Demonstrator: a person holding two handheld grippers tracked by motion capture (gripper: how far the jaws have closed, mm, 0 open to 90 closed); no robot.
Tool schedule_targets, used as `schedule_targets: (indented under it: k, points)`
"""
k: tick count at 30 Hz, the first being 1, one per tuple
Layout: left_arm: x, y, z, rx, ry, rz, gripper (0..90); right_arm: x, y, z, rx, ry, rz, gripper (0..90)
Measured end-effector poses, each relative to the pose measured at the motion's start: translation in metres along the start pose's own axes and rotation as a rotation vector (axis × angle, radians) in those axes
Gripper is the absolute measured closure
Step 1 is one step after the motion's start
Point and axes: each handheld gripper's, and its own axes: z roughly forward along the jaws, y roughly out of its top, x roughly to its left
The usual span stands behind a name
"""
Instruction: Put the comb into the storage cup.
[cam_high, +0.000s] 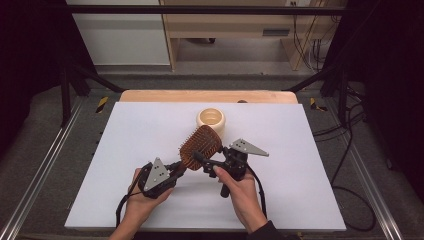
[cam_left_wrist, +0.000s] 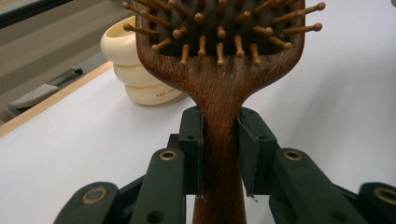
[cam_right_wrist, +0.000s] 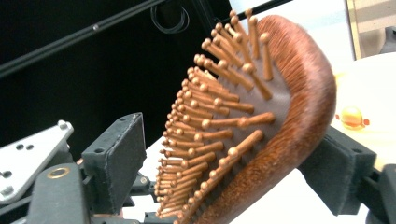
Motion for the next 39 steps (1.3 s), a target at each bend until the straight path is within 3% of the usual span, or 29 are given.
schedule_targets:
  k: [12,18,27,33,37,39]
  points:
    - [-0.001,0.000,-0.001,-0.014,0.006,-0.005,72.5,-0.003,0.009,0.001,-0.043,0.017,0.057,28.0]
    - [-0.002,0.002,-0.002,-0.035,0.002,-0.004,72.5,-0.004,0.009,0.003,-0.065,0.042,0.090,38.7]
    - [-0.001,0.001,-0.003,-0.058,-0.001,-0.012,72.5,-0.001,0.010,0.002,-0.100,0.065,0.136,47.8]
    - [0.000,0.001,-0.003,-0.059,-0.004,-0.023,72.3,0.004,0.012,0.002,-0.105,0.070,0.116,50.8]
    - [0.001,0.001,-0.003,-0.076,-0.014,-0.058,71.0,0.006,0.013,0.002,-0.100,0.073,0.093,51.5]
    - [0.002,0.002,-0.003,-0.091,-0.009,-0.069,64.5,0.007,0.015,0.002,-0.098,0.076,0.088,51.5]
